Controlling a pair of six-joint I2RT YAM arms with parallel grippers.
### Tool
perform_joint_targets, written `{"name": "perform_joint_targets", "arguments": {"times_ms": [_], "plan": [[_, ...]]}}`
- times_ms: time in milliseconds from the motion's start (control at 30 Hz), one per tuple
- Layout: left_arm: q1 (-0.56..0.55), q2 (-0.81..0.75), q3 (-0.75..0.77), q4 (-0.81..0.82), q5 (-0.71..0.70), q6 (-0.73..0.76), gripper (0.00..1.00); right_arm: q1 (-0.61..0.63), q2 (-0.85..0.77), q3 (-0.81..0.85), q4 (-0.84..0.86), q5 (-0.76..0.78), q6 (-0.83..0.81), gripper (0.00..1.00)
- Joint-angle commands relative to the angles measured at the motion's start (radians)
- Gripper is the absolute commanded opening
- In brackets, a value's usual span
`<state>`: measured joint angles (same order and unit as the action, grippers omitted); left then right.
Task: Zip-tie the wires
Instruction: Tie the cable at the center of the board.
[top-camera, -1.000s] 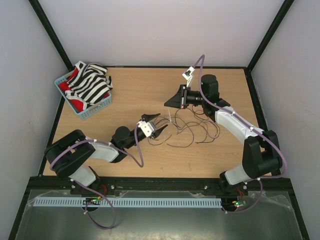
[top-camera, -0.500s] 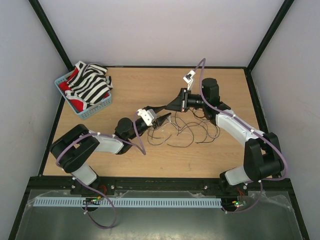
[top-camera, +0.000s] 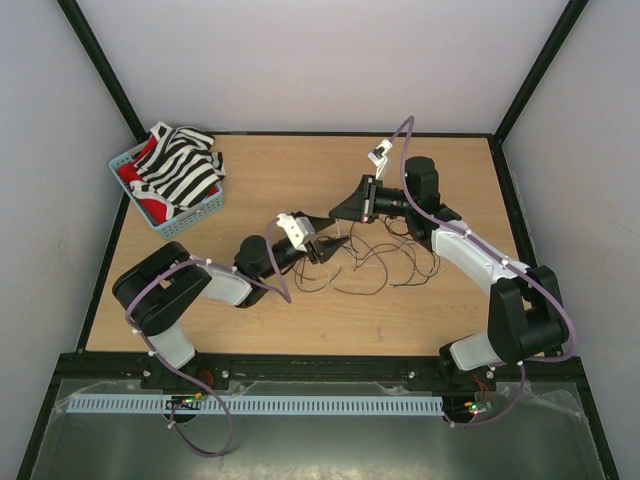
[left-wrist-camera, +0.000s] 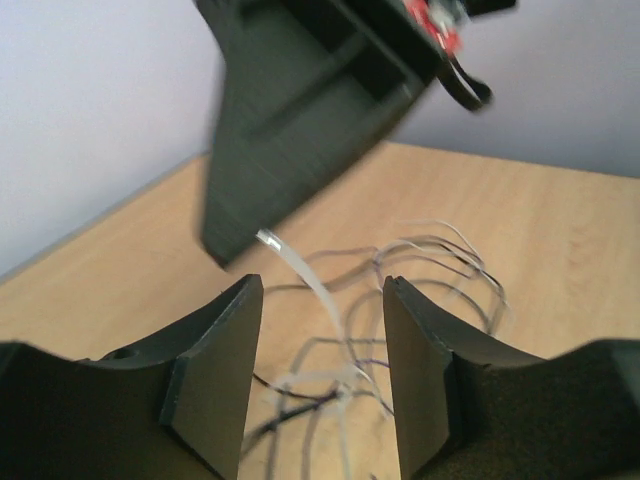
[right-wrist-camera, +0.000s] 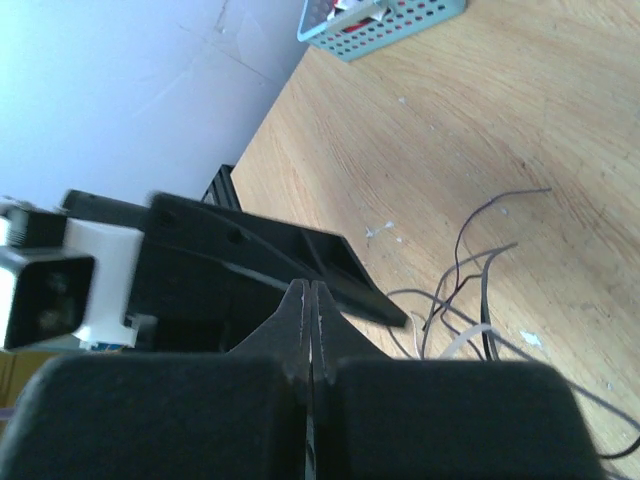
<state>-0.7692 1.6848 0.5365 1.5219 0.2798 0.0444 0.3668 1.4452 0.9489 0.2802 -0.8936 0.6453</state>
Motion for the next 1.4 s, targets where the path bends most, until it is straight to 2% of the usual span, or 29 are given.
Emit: {"name": "perform_joint_targets", "arguments": {"times_ms": [0, 67, 200, 267, 333, 500, 700, 867, 1033, 1133, 1167, 1233, 1367], "plan": [[-0.024, 0.038, 0.006, -0.042, 0.107, -0.061, 0.55, 0.011, -0.051, 0.022, 0.119, 0.004, 0.024, 0.00], [-0.024, 0.042, 0.008, -0.042, 0.107, -0.061, 0.53, 0.010, -0.053, 0.023, 0.119, 0.008, 0.024, 0.00], [-0.024, 0.049, 0.008, -0.042, 0.109, -0.071, 0.42, 0.010, -0.054, 0.022, 0.127, 0.006, 0.031, 0.00], [-0.024, 0.048, 0.008, -0.042, 0.107, -0.071, 0.41, 0.010, -0.051, 0.020, 0.128, 0.006, 0.031, 0.00], [-0.024, 0.041, 0.006, -0.042, 0.105, -0.064, 0.41, 0.009, -0.049, 0.015, 0.128, 0.007, 0.028, 0.00], [-0.025, 0.010, 0.002, -0.042, 0.090, -0.047, 0.54, 0.011, -0.044, 0.006, 0.129, 0.005, 0.027, 0.00], [-0.024, -0.021, -0.003, -0.042, 0.076, -0.032, 0.54, 0.010, -0.045, -0.002, 0.131, 0.007, 0.023, 0.00], [-0.023, -0.050, -0.011, -0.042, 0.067, -0.017, 0.41, 0.010, -0.043, -0.005, 0.131, 0.008, 0.023, 0.00], [-0.022, -0.050, -0.018, -0.042, 0.064, -0.012, 0.21, 0.010, -0.044, -0.004, 0.132, 0.011, 0.023, 0.00], [-0.023, -0.049, -0.020, -0.042, 0.063, -0.014, 0.04, 0.011, -0.046, -0.006, 0.132, 0.011, 0.021, 0.01], [-0.022, -0.049, -0.020, -0.042, 0.063, -0.016, 0.00, 0.011, -0.047, -0.006, 0.131, 0.010, 0.018, 0.05], [-0.023, -0.051, -0.023, -0.042, 0.060, -0.022, 0.00, 0.010, -0.055, -0.006, 0.129, 0.004, 0.014, 0.14], [-0.018, -0.056, -0.030, -0.042, 0.053, -0.046, 0.00, 0.009, -0.083, -0.014, 0.078, -0.001, -0.039, 0.40]]}}
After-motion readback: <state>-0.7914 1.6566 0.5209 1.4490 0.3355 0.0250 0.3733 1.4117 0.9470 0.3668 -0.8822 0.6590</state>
